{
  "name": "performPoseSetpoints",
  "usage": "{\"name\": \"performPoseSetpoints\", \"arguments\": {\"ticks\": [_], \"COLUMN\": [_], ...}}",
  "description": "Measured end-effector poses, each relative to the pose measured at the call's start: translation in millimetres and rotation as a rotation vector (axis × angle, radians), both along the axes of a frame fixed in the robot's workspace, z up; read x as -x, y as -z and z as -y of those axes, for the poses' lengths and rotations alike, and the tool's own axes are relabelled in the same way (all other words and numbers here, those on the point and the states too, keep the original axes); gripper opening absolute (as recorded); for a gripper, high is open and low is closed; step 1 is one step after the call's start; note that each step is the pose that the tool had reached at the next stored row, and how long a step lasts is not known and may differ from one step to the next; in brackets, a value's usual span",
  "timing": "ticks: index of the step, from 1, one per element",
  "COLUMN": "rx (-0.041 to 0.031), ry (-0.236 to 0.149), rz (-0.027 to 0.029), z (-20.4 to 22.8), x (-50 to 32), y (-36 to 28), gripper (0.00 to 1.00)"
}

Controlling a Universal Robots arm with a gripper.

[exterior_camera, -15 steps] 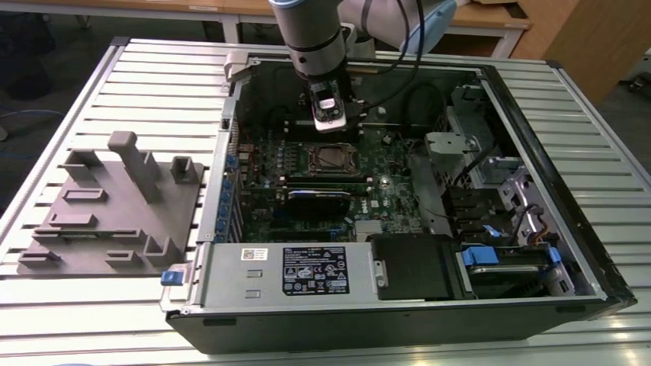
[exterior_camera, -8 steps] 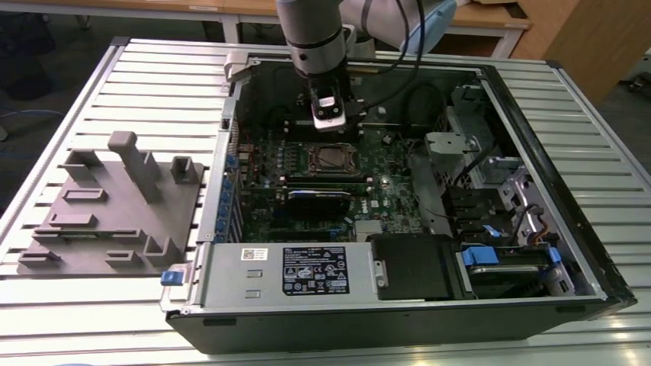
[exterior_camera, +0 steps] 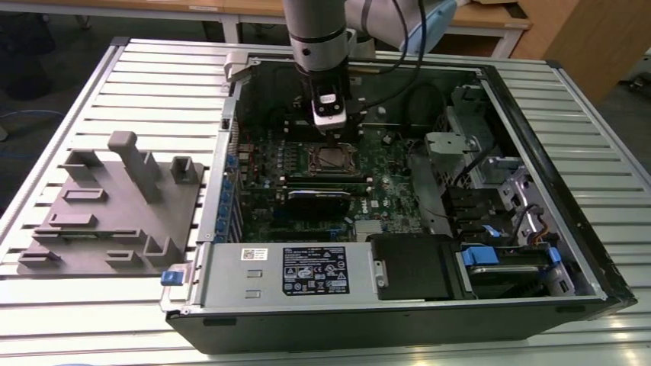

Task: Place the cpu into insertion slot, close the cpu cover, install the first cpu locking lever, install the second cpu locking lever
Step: 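Install the first cpu locking lever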

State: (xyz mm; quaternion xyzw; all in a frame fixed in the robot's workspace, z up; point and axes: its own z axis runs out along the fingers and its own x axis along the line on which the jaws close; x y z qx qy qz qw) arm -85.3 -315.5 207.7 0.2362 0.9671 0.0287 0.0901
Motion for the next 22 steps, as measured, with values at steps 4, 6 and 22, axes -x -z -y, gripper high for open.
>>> {"name": "performPoseSetpoints", "arguments": {"ticks": [4,6,22], "rx": [0.0000,0.0004,0.1212], "ry": [-0.005,-0.017,-0.106], "rz": [-0.0042,-0.0079,-0.0742], "z": [0.0,0.1,0.0], "x": [-5.1,-6.1,-6.1], "y": [0.0,0.0,0.0], "gripper": [0.10,0.10,0.10]}}
